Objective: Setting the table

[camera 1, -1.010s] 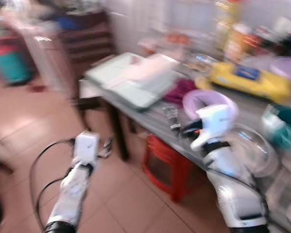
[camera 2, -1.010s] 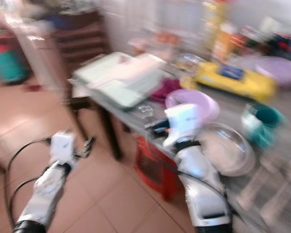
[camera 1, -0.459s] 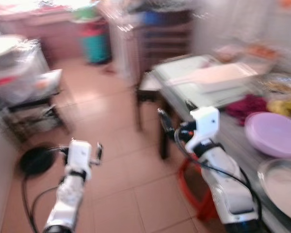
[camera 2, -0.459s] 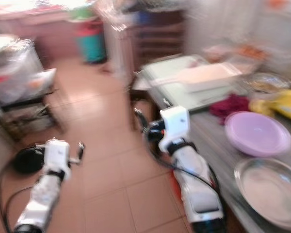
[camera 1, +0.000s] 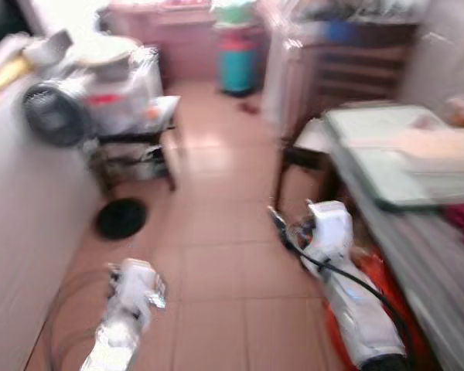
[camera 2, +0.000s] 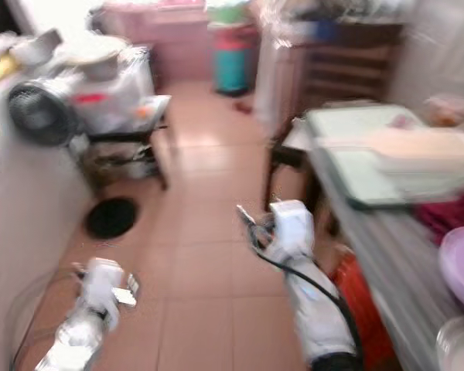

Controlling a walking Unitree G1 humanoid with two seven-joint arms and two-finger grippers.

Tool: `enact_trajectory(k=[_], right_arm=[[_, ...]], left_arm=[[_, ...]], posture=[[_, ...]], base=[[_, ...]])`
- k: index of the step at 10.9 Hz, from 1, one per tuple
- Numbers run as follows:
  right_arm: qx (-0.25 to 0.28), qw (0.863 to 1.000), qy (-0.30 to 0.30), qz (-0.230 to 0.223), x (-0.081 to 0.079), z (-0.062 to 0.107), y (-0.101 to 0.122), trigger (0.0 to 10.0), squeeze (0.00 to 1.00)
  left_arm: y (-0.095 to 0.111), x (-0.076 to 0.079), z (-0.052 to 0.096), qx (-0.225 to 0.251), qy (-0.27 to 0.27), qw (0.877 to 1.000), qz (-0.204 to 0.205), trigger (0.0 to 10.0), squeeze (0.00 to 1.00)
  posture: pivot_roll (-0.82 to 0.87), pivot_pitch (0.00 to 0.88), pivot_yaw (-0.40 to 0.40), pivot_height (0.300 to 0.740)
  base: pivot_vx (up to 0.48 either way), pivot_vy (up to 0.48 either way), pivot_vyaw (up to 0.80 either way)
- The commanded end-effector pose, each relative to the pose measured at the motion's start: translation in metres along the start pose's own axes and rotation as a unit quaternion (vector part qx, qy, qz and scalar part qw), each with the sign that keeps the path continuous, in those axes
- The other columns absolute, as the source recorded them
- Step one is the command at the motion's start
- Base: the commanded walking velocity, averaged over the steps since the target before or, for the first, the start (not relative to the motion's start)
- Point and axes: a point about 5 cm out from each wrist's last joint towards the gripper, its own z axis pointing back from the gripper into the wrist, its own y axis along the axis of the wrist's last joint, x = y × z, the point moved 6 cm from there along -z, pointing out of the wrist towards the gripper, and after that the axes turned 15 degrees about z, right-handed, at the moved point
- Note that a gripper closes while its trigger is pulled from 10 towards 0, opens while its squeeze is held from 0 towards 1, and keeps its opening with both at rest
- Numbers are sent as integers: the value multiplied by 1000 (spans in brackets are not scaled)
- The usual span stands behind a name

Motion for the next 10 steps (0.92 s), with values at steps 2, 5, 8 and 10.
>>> enact_trajectory(k=[2,5,8,10], right_arm=[[-76,997,14,-8,-14,4,-53,10000,133],[-232,970,-36,-69,-1,33,-128,10000,0],[-334,941,-41,-38,-9,68,-171,10000,0],[-358,932,-30,-41,-21,79,-182,10000,0]], left_arm=[[-18,-4,0,-49,-3,998,-34,10000,0],[-57,4,11,-133,-27,988,-73,10000,0],[-79,2,20,-193,-20,978,-71,10000,0],[-98,2,32,-226,-29,968,-107,10000,0]], posture=[[-23,0,16,740],[-23,0,19,740],[-38,0,34,740],[-49,0,43,740]], base=[[0,0,400],[0,0,0],[0,0,0],[0,0,0]])
